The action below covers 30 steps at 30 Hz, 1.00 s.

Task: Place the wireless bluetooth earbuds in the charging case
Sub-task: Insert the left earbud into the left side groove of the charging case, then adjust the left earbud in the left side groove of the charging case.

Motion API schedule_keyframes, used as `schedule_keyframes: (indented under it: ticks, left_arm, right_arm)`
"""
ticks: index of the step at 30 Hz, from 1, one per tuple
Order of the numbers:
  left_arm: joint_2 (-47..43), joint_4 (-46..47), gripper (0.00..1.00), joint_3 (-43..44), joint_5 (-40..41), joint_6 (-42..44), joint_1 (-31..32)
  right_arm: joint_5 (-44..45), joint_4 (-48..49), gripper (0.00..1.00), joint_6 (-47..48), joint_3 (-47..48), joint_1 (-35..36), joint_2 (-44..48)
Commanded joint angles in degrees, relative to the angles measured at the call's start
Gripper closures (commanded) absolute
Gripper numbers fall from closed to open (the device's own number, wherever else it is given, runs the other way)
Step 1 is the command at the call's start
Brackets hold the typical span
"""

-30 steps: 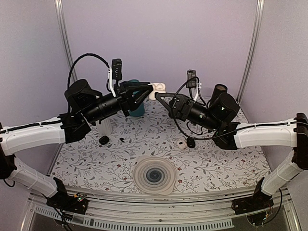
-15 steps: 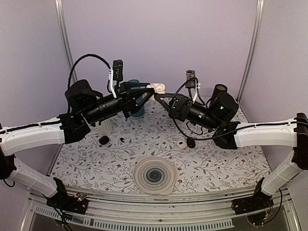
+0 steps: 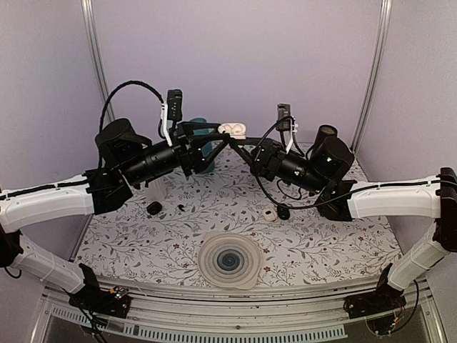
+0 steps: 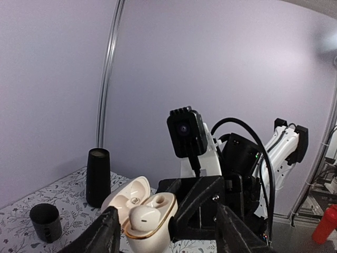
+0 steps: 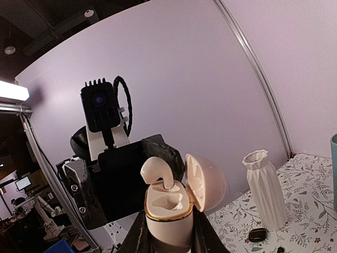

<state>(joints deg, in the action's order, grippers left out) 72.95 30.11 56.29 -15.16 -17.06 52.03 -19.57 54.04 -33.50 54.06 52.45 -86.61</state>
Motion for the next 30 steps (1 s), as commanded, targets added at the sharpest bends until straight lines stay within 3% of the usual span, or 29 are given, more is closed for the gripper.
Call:
schedule_keyframes:
  ticks: [1,11,30]
  left_arm:
    - [-1.47,-1.28,0.36,0.45,2.15,-0.23,0.67]
    - [-4.64,-1.72,0.27,-1.65,2.26,-1.60,-0.66]
    - [-4.38,-8.04,0.28,-0.85,-4.15,-3.79,-4.06]
  right_arm:
    - [-0.11,2.08,0.97,1.45,0.33,-0.20,2.21]
    - [0.40,2.65,0.97,4.26,-1.27,-0.19,3.49]
    - [-1.03,6.13,0.97,10.77,-4.51,-0.11,4.23]
